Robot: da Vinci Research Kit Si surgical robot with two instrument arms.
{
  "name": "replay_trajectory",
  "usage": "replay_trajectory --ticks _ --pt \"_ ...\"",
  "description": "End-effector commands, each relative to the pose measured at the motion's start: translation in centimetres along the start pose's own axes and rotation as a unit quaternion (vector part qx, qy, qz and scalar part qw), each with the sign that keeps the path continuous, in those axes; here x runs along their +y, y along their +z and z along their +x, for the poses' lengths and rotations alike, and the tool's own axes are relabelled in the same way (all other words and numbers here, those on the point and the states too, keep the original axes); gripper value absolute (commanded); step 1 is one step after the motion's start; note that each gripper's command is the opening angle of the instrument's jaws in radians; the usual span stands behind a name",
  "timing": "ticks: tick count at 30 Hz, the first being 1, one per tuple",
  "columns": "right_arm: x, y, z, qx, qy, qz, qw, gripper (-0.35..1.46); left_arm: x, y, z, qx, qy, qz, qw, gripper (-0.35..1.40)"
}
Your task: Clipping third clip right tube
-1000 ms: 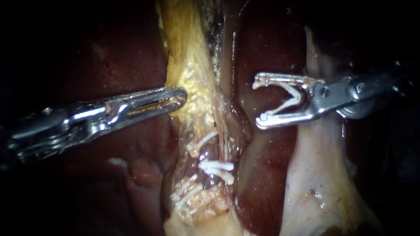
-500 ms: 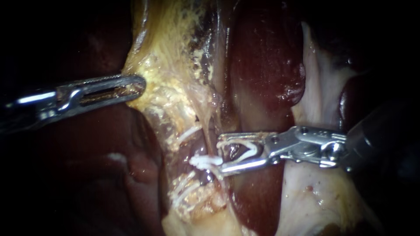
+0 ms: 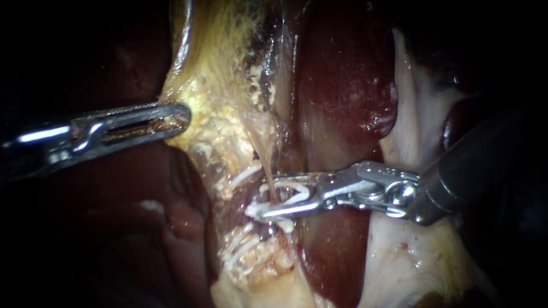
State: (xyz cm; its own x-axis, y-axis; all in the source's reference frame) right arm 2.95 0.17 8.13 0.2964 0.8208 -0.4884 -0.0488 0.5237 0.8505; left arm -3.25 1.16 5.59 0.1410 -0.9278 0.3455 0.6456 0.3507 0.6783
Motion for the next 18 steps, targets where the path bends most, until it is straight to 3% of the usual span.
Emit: replay_trajectory --ticks 1,8,10,13,18 --pt "0.0 0.01 0.0 0.0 0.003 -0.001 1.0 0.48 0.0 0.01 0.01 0.0 0.0 0.0 1.0 -0.35" --pt "0.01 0.05 0.02 0.001 0.021 0.001 0.9998 0.4 0.0 0.01 0.01 0.0 0.0 0.0 1.0 -0.35" --pt "0.0 0.05 0.04 0.002 0.033 0.002 0.9994 0.28 0.0 0.01 0.01 -0.001 0.0 -0.002 1.0 -0.35" --pt "0.0 0.02 0.08 0.008 0.049 -0.007 0.9987 -0.3 -0.01 0.01 0.01 -0.001 0.0 -0.002 1.0 -0.35" --pt "0.01 0.0 0.06 -0.003 0.07 -0.015 0.9975 -0.35 -0.01 0.01 0.01 -0.001 0.0 -0.002 1.0 -0.35"
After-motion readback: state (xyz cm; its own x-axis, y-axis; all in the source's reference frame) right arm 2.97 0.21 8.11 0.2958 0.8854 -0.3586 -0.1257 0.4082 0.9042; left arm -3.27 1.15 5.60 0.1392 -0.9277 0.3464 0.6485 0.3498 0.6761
